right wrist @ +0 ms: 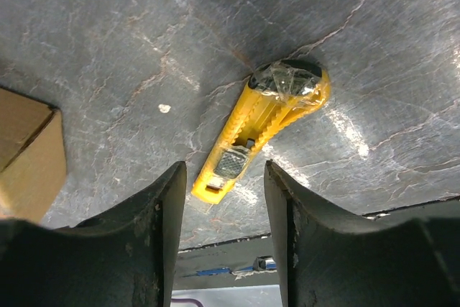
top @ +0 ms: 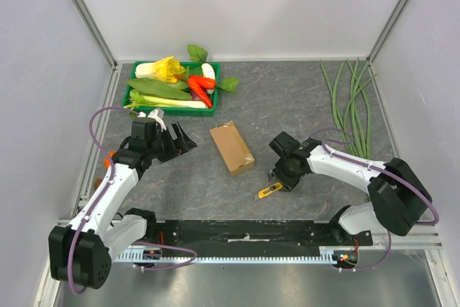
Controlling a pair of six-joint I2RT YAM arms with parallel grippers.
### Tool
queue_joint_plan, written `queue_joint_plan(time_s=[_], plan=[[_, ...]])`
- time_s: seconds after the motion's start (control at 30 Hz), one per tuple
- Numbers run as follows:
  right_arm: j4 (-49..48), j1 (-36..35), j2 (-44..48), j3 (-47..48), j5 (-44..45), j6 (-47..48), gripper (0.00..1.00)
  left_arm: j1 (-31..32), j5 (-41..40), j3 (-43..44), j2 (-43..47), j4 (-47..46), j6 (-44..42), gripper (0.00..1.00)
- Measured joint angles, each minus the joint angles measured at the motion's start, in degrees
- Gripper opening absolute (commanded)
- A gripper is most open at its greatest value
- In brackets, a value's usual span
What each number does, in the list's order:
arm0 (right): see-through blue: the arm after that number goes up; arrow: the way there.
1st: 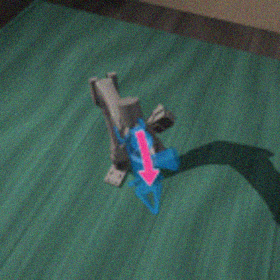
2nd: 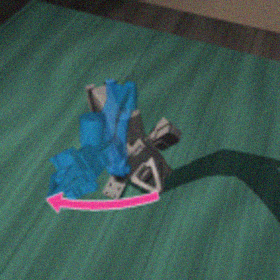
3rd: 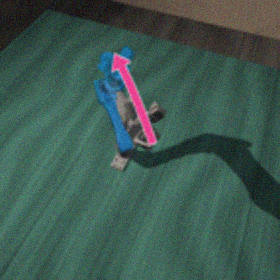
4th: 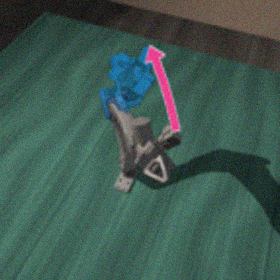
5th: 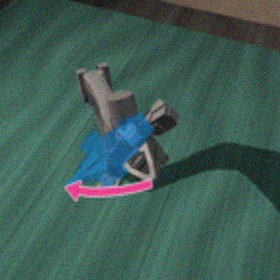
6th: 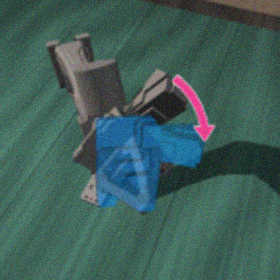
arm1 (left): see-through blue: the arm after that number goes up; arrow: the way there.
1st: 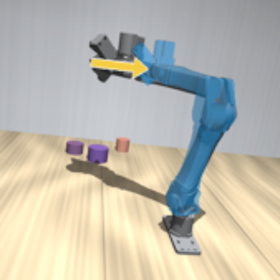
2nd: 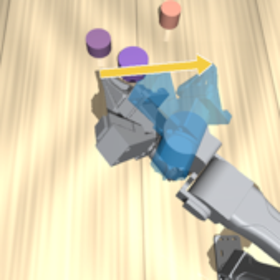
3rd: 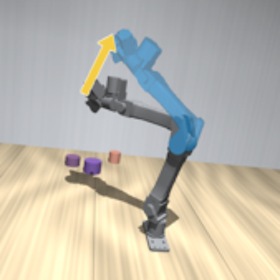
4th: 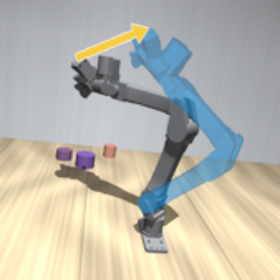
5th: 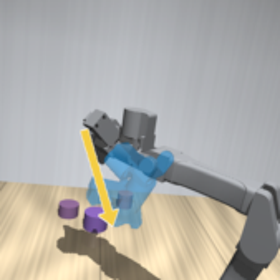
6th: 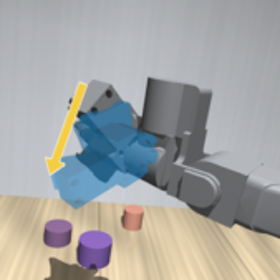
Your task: Unpack the express box
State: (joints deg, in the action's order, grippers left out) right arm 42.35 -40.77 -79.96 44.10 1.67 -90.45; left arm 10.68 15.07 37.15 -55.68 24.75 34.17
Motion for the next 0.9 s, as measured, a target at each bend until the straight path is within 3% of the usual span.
queue_joint_plan(time_s=[0.2,0.33,0.5,0.63,0.9], plan=[[-0.92,-0.02,-2.45,-0.26,-0.31,-0.61,0.52,0.0,0.0,0.0,-0.55,0.0,0.0,0.89],[-1.57,-0.02,-3.58,-0.61,-0.26,-1.16,0.39,0.0,0.02,0.0,-0.68,0.0,0.0,0.89],[-2.21,-0.02,-4.44,-0.79,-0.37,-1.49,0.35,0.0,-0.39,0.0,-0.68,0.33,0.02,0.88],[-2.27,-0.02,-4.39,-0.9,-0.46,-1.55,0.17,0.0,-2.29,0.07,-0.46,1.84,0.04,0.88],[-2.45,-0.22,-2.25,-0.87,1.62,0.94,0.05,1.66,2.25,-0.35,3.76,-0.37,0.2,0.88]])
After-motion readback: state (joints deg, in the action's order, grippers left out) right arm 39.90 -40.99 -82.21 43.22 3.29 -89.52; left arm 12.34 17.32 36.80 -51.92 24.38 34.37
